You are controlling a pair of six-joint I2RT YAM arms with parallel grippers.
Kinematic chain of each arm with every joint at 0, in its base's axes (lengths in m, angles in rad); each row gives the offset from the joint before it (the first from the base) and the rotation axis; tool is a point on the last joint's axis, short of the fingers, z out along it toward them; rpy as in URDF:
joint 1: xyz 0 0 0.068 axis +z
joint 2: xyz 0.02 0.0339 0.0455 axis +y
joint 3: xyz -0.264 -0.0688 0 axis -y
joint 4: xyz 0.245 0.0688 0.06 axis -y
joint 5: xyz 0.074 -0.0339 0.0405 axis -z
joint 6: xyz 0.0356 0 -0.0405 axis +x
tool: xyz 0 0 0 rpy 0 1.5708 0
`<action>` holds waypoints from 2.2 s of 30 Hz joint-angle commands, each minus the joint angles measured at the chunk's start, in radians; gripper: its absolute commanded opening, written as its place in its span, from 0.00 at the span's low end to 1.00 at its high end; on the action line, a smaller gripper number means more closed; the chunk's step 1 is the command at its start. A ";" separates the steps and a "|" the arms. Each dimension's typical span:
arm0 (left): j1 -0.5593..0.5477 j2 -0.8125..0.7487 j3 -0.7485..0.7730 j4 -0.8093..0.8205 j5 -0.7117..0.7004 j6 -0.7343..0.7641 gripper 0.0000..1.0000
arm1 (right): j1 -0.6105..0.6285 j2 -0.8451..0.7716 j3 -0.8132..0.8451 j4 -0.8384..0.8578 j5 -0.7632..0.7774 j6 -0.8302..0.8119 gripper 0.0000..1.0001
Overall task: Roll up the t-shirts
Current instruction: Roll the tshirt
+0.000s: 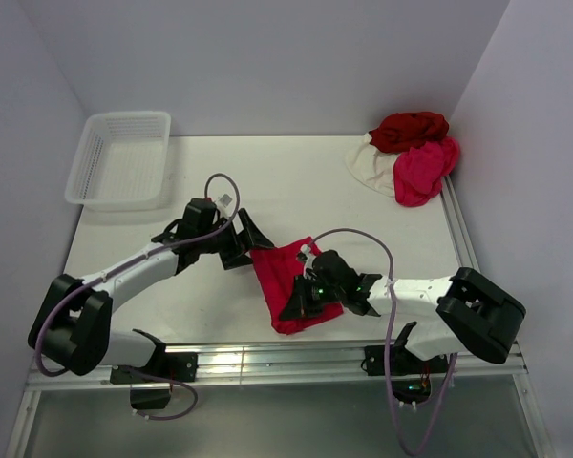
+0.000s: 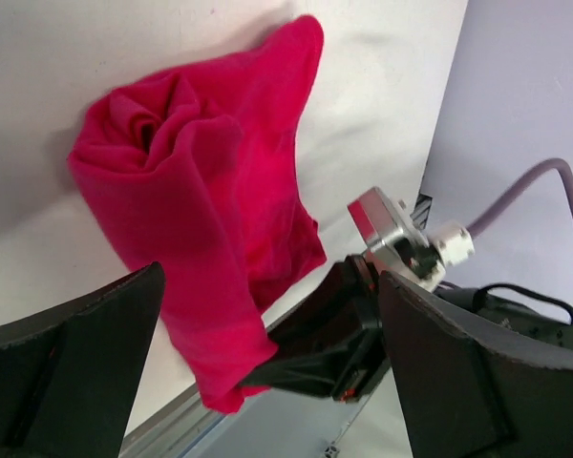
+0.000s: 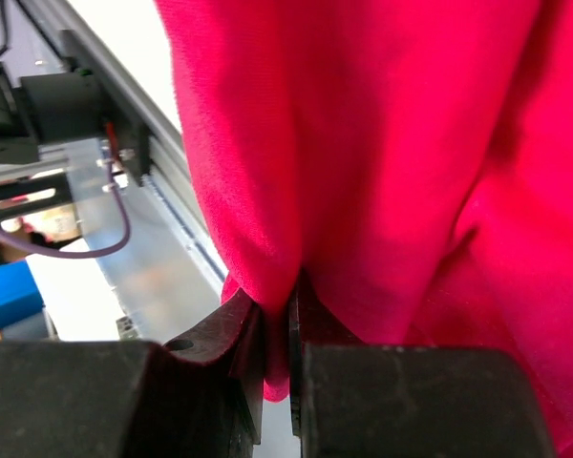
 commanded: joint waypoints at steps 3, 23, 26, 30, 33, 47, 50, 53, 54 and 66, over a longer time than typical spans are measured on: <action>-0.032 0.092 0.107 -0.059 -0.080 0.041 1.00 | -0.015 -0.001 -0.001 0.106 -0.066 0.021 0.00; -0.132 0.261 0.354 -0.475 -0.266 0.163 0.82 | -0.027 0.071 -0.052 0.216 -0.102 0.033 0.00; -0.135 0.284 0.357 -0.481 -0.272 0.163 0.72 | -0.027 0.072 -0.052 0.215 -0.099 0.032 0.00; -0.138 0.333 0.395 -0.501 -0.298 0.144 0.36 | -0.028 0.075 -0.055 0.215 -0.093 0.027 0.00; -0.152 0.366 0.470 -0.552 -0.339 0.135 0.00 | -0.027 0.083 -0.069 0.256 -0.102 0.036 0.00; -0.155 0.375 0.592 -0.905 -0.560 0.110 0.00 | 0.060 0.233 0.110 0.321 -0.125 0.070 0.00; -0.155 0.393 0.630 -0.969 -0.562 0.110 0.00 | 0.093 0.224 0.095 0.403 -0.118 0.131 0.00; -0.158 0.441 0.684 -1.026 -0.559 0.109 0.00 | 0.096 0.233 0.016 0.577 -0.115 0.225 0.00; -0.156 0.453 0.698 -1.034 -0.553 0.107 0.00 | 0.096 0.252 -0.021 0.613 -0.107 0.243 0.00; -0.251 0.722 1.007 -1.213 -0.547 0.089 0.00 | 0.136 0.408 -0.179 0.939 0.002 0.384 0.00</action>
